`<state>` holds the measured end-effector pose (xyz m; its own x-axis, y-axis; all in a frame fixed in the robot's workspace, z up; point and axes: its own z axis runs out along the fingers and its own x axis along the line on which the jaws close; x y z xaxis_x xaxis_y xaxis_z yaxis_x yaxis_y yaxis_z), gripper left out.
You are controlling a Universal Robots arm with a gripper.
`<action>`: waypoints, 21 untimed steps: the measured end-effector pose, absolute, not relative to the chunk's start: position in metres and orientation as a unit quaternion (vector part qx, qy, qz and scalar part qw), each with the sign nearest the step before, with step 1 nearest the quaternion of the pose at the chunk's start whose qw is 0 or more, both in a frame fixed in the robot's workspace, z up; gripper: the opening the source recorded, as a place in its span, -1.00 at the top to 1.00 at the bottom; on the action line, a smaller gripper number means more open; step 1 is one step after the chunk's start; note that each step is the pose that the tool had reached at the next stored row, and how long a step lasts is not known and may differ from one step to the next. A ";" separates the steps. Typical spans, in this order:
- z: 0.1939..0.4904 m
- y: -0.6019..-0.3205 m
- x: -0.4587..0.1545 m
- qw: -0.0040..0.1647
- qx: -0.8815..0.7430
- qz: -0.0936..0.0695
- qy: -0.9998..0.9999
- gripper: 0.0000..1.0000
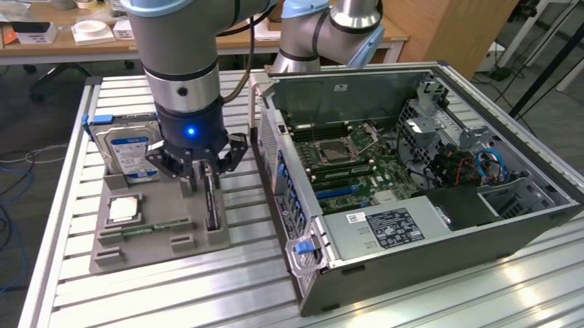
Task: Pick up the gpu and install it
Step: 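Pick up the gpu and move the gpu toward the slot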
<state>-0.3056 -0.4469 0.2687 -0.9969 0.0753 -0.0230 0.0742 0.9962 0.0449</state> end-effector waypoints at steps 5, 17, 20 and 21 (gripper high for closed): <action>0.266 -0.447 -0.306 0.012 0.037 0.022 0.999 0.17; 0.259 -0.447 -0.304 0.012 0.037 0.022 0.999 0.17; 0.257 -0.447 -0.303 0.012 0.037 0.022 0.999 0.17; 0.256 -0.447 -0.303 0.012 0.037 0.022 0.999 0.17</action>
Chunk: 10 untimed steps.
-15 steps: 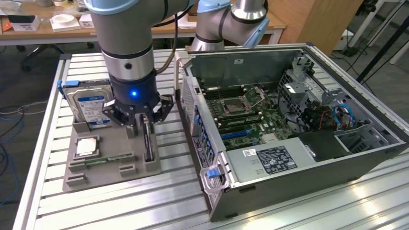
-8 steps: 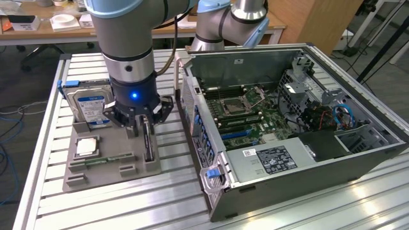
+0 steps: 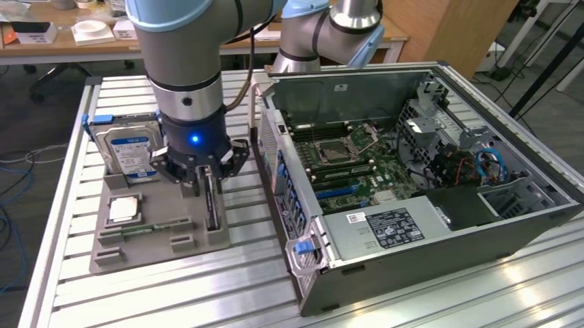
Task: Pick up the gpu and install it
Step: 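Pick up the gpu and move the gpu toward the slot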
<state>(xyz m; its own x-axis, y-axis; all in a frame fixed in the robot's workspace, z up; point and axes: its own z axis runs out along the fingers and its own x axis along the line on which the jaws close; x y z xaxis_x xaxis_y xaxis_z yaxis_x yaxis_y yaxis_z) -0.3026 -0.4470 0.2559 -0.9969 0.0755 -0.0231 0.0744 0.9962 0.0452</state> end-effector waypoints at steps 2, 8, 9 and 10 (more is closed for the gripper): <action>0.254 -0.447 -0.302 0.012 0.037 0.022 0.999 0.17; 0.251 -0.446 -0.302 0.012 0.037 0.022 0.999 0.17; 0.250 -0.446 -0.301 0.012 0.037 0.022 0.999 0.17; 0.250 -0.446 -0.301 0.012 0.037 0.022 0.999 0.17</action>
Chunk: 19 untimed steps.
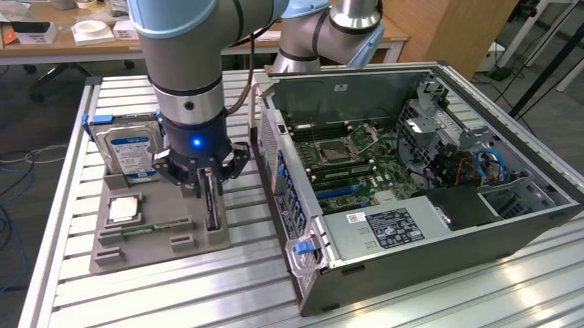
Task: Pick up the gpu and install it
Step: 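Pick up the gpu and move the gpu toward the slot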
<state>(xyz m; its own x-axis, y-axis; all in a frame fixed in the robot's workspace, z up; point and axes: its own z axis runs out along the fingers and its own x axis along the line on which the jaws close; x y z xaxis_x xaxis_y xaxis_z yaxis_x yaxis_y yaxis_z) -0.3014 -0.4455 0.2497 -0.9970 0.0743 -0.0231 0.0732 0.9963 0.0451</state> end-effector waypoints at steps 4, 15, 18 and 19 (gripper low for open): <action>0.248 -0.444 -0.301 0.012 0.037 0.022 0.999 0.17; 0.240 -0.443 -0.300 0.013 0.035 0.022 0.999 0.17; 0.238 -0.442 -0.301 0.013 0.035 0.022 0.999 0.17; 0.237 -0.442 -0.301 0.013 0.035 0.022 0.999 0.17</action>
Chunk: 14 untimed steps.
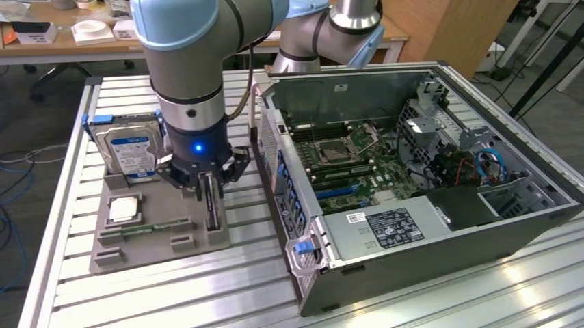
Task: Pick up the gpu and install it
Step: 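Pick up the gpu and move the gpu toward the slot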
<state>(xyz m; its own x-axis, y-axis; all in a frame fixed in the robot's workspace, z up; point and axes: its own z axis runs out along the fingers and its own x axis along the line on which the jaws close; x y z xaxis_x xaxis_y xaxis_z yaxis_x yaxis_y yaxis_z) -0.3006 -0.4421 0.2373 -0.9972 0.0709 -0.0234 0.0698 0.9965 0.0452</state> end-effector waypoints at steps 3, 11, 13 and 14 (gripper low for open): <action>0.237 -0.441 -0.301 0.013 0.035 0.022 0.999 0.17; 0.236 -0.439 -0.302 0.013 0.035 0.022 0.999 0.17; 0.236 -0.439 -0.302 0.013 0.035 0.022 0.999 0.17; 0.236 -0.439 -0.303 0.013 0.035 0.022 0.999 0.17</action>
